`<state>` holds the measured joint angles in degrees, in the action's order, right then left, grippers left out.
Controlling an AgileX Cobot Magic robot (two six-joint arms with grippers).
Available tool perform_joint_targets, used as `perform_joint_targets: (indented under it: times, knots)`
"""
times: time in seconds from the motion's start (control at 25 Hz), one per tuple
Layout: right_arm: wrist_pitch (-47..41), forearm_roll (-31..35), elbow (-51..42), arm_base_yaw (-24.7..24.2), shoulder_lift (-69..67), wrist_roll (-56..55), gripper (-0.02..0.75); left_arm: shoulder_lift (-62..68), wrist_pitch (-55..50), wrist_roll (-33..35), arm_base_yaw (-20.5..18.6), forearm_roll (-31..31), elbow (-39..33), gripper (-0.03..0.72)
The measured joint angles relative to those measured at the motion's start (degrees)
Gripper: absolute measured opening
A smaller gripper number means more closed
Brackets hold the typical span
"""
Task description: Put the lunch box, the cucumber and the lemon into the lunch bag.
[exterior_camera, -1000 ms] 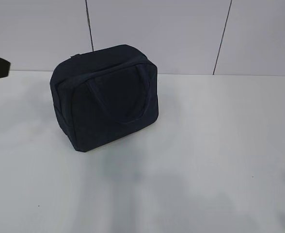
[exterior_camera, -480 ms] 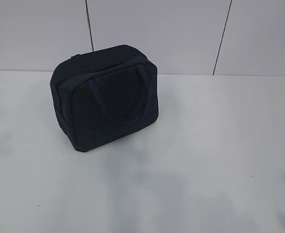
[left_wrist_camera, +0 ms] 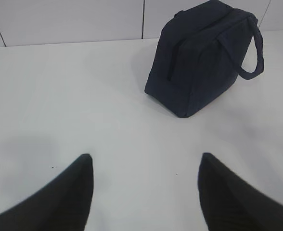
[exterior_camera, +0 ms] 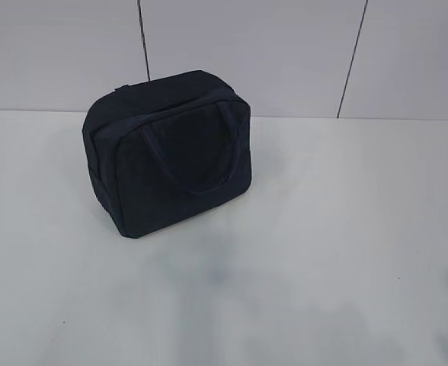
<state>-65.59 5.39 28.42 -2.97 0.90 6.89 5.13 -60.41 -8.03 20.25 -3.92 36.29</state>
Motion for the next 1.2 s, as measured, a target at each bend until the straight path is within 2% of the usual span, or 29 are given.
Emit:
perform_joint_targets:
  times: [0.16, 0.4, 0.72, 0.84, 1.08, 1.2]
  knots:
    - [0.00, 0.00, 0.00, 0.00, 0.00, 0.00, 0.369, -4.60, -0.50, -0.40, 0.00, 0.47, -2.85, 0.480]
    - [0.00, -0.11, -0.13, 0.00, 0.00, 0.00, 0.368, -4.72, -1.99, -1.27, 0.00, 0.24, -5.61, 0.480]
    - [0.00, -0.11, -0.13, 0.00, 0.00, 0.00, 0.369, -4.72, -2.36, -1.84, -0.38, -0.01, -5.92, 0.469]
    - [0.00, -0.11, -0.13, 0.00, 0.00, 0.00, 0.368, -4.72, -2.48, -2.07, -3.84, -0.11, -5.92, 0.468]
    - [0.00, -0.11, -0.13, 0.00, 0.00, 0.00, 0.368, -4.72, -2.48, -2.07, -17.73, -0.11, -5.92, 0.467]
    - [0.00, -0.11, -0.13, 0.00, 0.00, 0.00, 0.368, -4.72, -2.48, -2.07, -18.97, -0.11, -5.92, 0.467]
